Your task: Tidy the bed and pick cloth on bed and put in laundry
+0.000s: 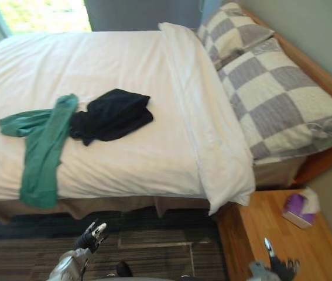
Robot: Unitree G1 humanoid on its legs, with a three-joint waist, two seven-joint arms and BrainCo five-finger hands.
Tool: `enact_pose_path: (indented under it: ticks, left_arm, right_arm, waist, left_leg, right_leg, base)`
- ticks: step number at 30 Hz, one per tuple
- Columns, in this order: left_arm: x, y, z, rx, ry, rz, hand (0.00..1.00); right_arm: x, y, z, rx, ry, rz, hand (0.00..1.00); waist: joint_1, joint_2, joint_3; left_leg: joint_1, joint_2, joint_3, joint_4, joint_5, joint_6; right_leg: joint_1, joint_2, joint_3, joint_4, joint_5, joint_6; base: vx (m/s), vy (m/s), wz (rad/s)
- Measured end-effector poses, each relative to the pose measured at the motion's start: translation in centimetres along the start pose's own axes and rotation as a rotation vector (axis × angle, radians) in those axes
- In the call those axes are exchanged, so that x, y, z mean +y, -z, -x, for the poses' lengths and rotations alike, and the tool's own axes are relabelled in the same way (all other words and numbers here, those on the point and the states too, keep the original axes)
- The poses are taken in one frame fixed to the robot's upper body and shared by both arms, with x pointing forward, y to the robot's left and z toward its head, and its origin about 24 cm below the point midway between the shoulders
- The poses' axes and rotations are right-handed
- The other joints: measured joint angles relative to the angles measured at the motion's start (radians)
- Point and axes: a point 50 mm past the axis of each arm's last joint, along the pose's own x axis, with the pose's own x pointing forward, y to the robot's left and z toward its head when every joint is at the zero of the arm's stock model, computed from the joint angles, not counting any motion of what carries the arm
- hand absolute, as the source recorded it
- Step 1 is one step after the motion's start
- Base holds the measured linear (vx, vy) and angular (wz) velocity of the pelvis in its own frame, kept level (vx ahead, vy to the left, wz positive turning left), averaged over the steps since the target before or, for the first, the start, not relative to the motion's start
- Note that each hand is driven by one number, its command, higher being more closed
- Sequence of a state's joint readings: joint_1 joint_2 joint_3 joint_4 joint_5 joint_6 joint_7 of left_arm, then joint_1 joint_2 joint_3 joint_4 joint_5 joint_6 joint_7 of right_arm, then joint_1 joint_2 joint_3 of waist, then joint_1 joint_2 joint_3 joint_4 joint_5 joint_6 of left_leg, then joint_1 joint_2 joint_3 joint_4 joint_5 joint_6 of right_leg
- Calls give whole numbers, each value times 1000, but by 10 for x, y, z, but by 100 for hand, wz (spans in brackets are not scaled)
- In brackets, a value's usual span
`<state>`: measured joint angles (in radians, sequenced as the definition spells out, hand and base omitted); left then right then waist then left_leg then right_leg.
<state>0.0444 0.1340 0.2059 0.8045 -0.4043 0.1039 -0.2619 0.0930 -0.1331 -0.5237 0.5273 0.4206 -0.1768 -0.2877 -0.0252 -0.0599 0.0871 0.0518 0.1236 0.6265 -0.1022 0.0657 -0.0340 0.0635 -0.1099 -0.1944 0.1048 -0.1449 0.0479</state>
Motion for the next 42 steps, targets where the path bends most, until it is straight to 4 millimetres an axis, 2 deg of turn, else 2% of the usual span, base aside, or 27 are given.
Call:
enact_pose_path:
  ticks: [1,3,5,9,10,12,13,15,16,18,19,20,21,22,23,24,27,30,33,37,39,42]
  left_arm:
    - [4,4,0,34,-28,-7,0]
    - [7,9,2,75,-65,-30,0]
    - [10,12,3,96,-85,-51,0]
    - [2,9,0,107,-116,-112,0]
    - [-1,5,-2,97,-113,-119,0]
    - [-12,-17,-12,41,-113,-147,0]
    - [-14,-22,-14,30,-111,-157,0]
    - [-27,-48,-21,-36,-97,-181,0]
    - [-28,-54,-23,-50,-93,-187,0]
    - [-34,-74,-25,-108,-77,-197,0]
    - [-37,-79,-26,-123,-71,-200,0]
    - [-41,-86,-28,-144,-58,-204,0]
    - [-44,-88,-28,-152,-52,-204,0]
    - [-53,-89,-30,-166,-31,-198,0]
    - [-61,-89,-32,-182,-10,-191,0]
    - [-66,-89,-33,-191,1,-188,0]
    - [-109,-100,-38,-273,93,-194,0]
    - [-141,-111,-38,-319,148,-171,0]
    - [-154,-114,-37,-338,161,-158,0]
    - [-171,-130,-33,-408,162,-120,0]
    - [-188,-142,-30,-448,189,-79,0]
    - [-196,-145,-29,-447,173,-13,0]
  right_arm:
    - [13,-15,-6,-45,-56,32,100]
    - [37,-42,-6,-141,-170,35,100]
    - [55,-56,0,-197,-270,28,100]
    - [116,-87,19,-277,-532,-89,100]
    - [127,-93,22,-283,-565,-123,100]
    - [168,-128,31,-330,-683,-293,100]
    - [177,-139,34,-345,-714,-346,100]
    - [204,-191,46,-411,-834,-531,100]
    - [211,-207,52,-429,-872,-587,100]
    - [224,-269,73,-548,-980,-754,100]
    - [224,-283,79,-586,-992,-783,100]
    - [224,-310,91,-651,-1006,-845,100]
    - [223,-322,97,-674,-1010,-882,100]
    - [219,-340,107,-722,-1005,-952,100]
    - [214,-349,114,-753,-998,-1010,100]
    - [211,-351,117,-758,-997,-1042,100]
    - [195,-366,137,-826,-1006,-1211,100]
    - [180,-374,154,-874,-1014,-1338,100]
    - [174,-376,158,-872,-1013,-1417,100]
    - [174,-362,153,-810,-967,-1477,100]
    - [176,-349,143,-764,-922,-1474,100]
    - [170,-330,126,-725,-845,-1530,100]
  waist:
    - [-13,0,0]
    - [-16,5,0]
    - [-17,6,0]
    - [-13,0,38]
    - [-12,-4,51]
    - [-4,-15,138]
    - [3,-16,159]
    - [26,-15,239]
    - [32,-14,259]
    - [42,0,308]
    - [42,6,321]
    - [49,11,343]
    - [58,16,353]
    - [66,21,371]
    - [77,24,382]
    - [80,26,387]
    - [92,48,426]
    - [94,47,447]
    - [90,54,453]
    - [74,61,455]
    - [68,68,460]
    - [60,72,462]
  left_leg:
    - [8,-2,0,4,3,-1]
    - [30,-6,-5,5,4,-2]
    - [37,-6,-11,5,4,-2]
    - [-3,-1,-46,6,6,-1]
    - [-23,-1,-53,11,9,2]
    - [-108,14,-74,50,17,16]
    - [-128,17,-80,61,19,19]
    - [-183,29,-99,90,24,31]
    - [-194,30,-104,95,26,34]
    - [-267,36,-136,125,28,44]
    - [-286,36,-146,127,32,49]
    - [-324,36,-157,127,41,54]
    - [-343,36,-160,129,45,57]
    - [-385,36,-172,145,49,61]
    - [-423,35,-180,161,49,63]
    - [-445,34,-194,173,48,64]
    - [-588,47,-256,267,37,77]
    - [-714,56,-269,367,6,85]
    - [-820,73,-271,476,-33,90]
    - [-986,102,-273,674,-108,104]
    - [-1087,128,-277,773,-133,112]
    - [-1191,158,-281,862,-152,121]
  right_leg:
    - [6,1,11,0,0,0]
    - [23,8,20,0,0,0]
    - [31,10,20,0,0,-1]
    - [-1,17,23,-1,4,-7]
    - [-15,17,24,-1,6,-9]
    - [-79,24,23,1,33,-22]
    - [-95,27,22,1,39,-26]
    - [-131,32,15,5,56,-30]
    - [-140,32,14,9,57,-32]
    - [-200,33,-4,36,57,-34]
    - [-216,32,-12,43,56,-35]
    - [-259,32,-17,61,55,-37]
    - [-281,31,-17,73,53,-39]
    - [-325,26,-17,101,45,-41]
    - [-371,17,-18,139,31,-41]
    - [-392,12,-18,158,24,-40]
    - [-522,-8,-20,274,-13,-42]
    - [-652,-35,-20,393,-58,-43]
    - [-761,-52,-10,500,-92,-45]
    - [-940,-70,25,692,-166,-45]
    - [-1047,-69,45,787,-186,-48]
    - [-1160,-66,70,878,-200,-55]
  base:
    - [90,-34,-12]
    - [100,-28,-12]
    - [50,-22,-1]
    - [-24,-3,8]
    - [-83,19,16]
    - [-152,29,15]
    - [-174,32,13]
    - [-146,34,16]
    - [-122,39,16]
    - [-97,37,27]
    - [-72,33,31]
    - [-43,26,19]
    - [-13,25,19]
    - [16,19,17]
    - [29,13,23]
    - [52,4,34]
    - [13,-1,41]
    - [-42,9,17]
    - [-94,-2,0]
    - [-117,-18,-6]
    - [-126,-50,-14]
    - [-109,-55,-11]
